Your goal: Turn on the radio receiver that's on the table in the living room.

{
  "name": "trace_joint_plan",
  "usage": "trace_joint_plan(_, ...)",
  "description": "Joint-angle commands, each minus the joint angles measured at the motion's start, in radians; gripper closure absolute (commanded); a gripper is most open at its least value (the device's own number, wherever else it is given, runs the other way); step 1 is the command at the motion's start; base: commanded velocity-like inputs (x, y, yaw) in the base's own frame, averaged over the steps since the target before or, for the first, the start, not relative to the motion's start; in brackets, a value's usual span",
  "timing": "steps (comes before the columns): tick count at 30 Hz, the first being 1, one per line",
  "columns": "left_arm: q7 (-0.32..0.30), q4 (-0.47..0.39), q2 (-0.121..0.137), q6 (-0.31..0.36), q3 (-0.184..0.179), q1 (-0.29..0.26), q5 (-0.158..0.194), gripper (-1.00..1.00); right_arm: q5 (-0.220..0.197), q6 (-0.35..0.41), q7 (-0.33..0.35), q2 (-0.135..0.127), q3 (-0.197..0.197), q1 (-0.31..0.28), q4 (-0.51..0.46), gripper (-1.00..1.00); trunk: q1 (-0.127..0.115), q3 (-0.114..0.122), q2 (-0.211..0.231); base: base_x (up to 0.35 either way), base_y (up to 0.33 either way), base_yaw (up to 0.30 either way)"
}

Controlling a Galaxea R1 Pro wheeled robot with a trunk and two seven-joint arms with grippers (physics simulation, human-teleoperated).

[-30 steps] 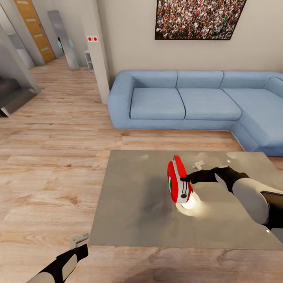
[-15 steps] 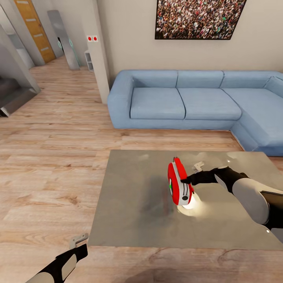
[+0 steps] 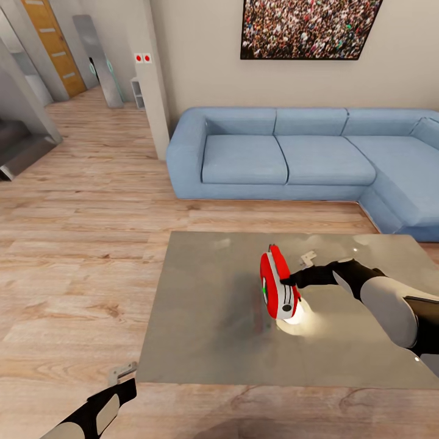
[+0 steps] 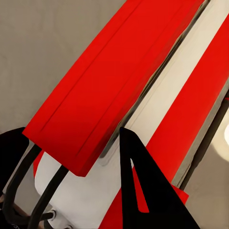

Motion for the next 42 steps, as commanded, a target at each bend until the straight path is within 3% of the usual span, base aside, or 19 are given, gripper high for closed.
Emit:
trace_joint_plan(1, 0.000, 0.000, 0.000, 0.000, 0.000, 0.000, 0.000, 1.00, -0.004, -0.001, 0.000, 0.000, -0.010, 0.000, 0.001, 1.00, 0.004, -0.003, -0.007, 0.000, 0.000, 0.000)
trace_joint_plan(5, 0.000, 0.000, 0.001, 0.000, 0.000, 0.000, 0.000, 1.00, -0.004, -0.003, 0.000, 0.000, -0.010, 0.000, 0.003, 1.00, 0.019, -0.016, -0.035, 0.000, 0.000, 0.000)
trace_joint_plan(24, 0.000, 0.000, 0.000, 0.000, 0.000, 0.000, 0.000, 1.00, -0.008, -0.035, 0.000, -0.001, -0.011, 0.000, 0.011, 1.00, 0.019, -0.016, -0.035, 0.000, 0.000, 0.000)
trace_joint_plan(38, 0.001, 0.000, 0.000, -0.001, 0.000, 0.000, -0.002, 1.00, -0.010, -0.044, 0.001, -0.002, -0.011, 0.000, 0.011, 1.00, 0.073, -0.060, -0.133, 0.000, 0.000, 0.000)
trace_joint_plan(42, 0.002, 0.000, 0.000, -0.001, 0.000, 0.000, -0.003, 1.00, -0.010, -0.044, 0.001, -0.002, -0.011, 0.000, 0.011, 1.00, 0.073, -0.060, -0.133, 0.000, 0.000, 0.000)
